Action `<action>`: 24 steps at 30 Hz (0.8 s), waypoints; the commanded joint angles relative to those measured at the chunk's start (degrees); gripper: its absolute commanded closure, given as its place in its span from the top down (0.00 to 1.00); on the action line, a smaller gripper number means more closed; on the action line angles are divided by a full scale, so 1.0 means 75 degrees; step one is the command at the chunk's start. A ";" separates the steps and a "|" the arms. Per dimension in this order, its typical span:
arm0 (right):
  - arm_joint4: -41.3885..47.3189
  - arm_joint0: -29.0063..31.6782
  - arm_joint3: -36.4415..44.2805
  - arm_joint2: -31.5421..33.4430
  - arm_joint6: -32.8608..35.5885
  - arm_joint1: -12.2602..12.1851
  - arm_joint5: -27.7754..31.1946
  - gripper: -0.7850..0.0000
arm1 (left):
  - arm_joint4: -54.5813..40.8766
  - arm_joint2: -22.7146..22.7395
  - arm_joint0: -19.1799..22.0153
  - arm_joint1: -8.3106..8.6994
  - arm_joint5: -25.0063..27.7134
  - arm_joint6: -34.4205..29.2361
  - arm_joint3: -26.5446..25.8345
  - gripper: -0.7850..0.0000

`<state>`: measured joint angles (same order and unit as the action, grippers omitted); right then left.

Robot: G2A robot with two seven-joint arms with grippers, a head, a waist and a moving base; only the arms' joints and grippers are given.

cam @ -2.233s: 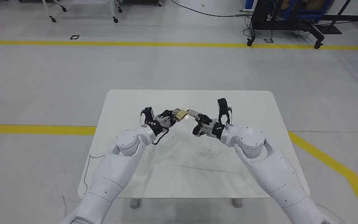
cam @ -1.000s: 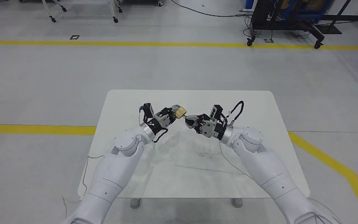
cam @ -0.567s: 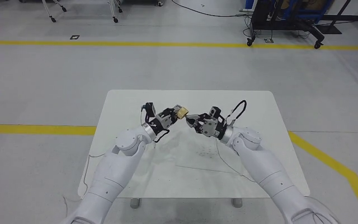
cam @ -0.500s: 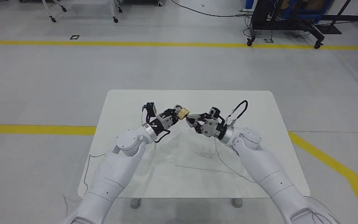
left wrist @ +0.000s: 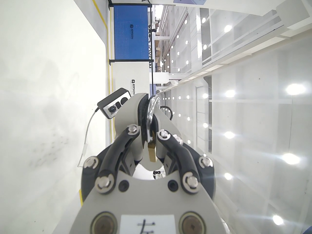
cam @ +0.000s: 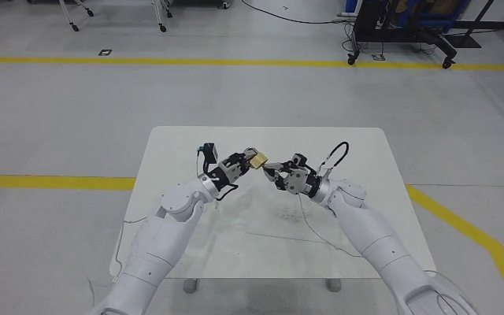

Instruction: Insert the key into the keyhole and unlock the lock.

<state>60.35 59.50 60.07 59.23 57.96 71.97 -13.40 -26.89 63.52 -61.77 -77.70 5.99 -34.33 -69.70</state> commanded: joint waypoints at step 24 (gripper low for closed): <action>-0.2983 0.2573 0.3315 0.3893 -0.2071 -0.1111 0.0382 1.00 | 0.2686 -0.0870 0.0325 0.0157 -0.1237 -0.1588 -0.0061 0.00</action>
<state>38.11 78.37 84.39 87.94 42.68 63.68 -10.36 -7.79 57.85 -59.74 -76.47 -2.38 -45.30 -70.48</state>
